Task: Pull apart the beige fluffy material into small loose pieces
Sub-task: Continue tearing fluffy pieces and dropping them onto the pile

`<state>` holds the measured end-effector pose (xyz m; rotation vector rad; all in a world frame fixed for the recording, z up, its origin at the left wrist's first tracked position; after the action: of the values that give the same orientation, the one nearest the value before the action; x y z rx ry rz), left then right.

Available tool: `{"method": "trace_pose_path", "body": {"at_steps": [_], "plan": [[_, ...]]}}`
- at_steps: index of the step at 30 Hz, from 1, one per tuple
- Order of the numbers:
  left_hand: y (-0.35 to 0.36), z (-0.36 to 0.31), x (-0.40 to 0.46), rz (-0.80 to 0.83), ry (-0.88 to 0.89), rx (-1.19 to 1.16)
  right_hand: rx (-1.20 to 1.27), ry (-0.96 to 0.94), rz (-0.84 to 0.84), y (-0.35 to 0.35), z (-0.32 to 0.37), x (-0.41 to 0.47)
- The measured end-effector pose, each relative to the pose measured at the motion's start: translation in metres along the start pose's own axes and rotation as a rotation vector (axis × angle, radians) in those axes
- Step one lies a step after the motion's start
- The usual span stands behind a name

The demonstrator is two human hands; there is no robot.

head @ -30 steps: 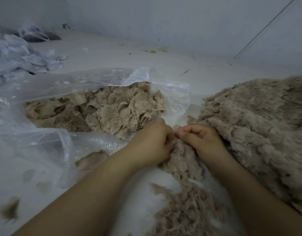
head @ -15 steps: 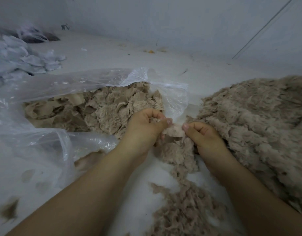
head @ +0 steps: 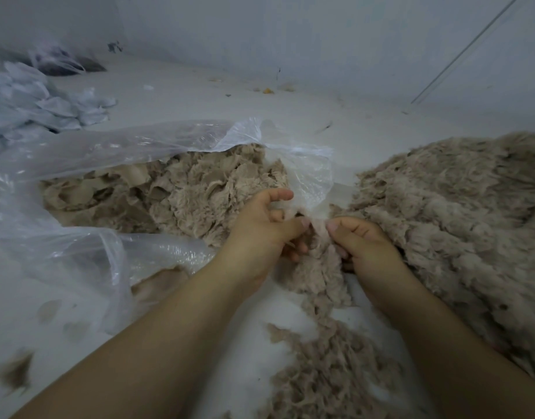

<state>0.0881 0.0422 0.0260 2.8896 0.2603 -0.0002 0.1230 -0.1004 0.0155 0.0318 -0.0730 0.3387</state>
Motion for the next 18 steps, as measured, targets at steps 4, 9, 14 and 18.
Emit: {"method": "trace_pose_path", "body": {"at_steps": [4, 9, 14, 18], "plan": [[0.003, 0.010, -0.002, -0.003, -0.048, 0.113, 0.094, 0.038, 0.017, 0.000, -0.004, 0.000], [0.003, 0.002, -0.002, 0.000, 0.090, 0.243, 0.059, -0.045, 0.132, 0.007, 0.003, -0.003], [-0.008, -0.009, 0.000, -0.185, 0.251, 0.345, -0.048, -0.070, 0.125, 0.005, -0.002, -0.001], [-0.017, -0.015, 0.002, -0.327, 0.363, 0.479, -0.074, -0.046, 0.104, 0.003, -0.004, -0.001]]}}
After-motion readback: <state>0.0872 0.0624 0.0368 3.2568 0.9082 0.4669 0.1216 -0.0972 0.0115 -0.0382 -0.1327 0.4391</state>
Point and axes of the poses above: each hand's wrist, its own x-axis towards the middle knuckle, its own y-axis out of the palm, z = x × y, the point moved 6 cm from there along x, towards the middle knuckle, and after that the axes turned 2 degrees about -z, right-handed, at the moved point
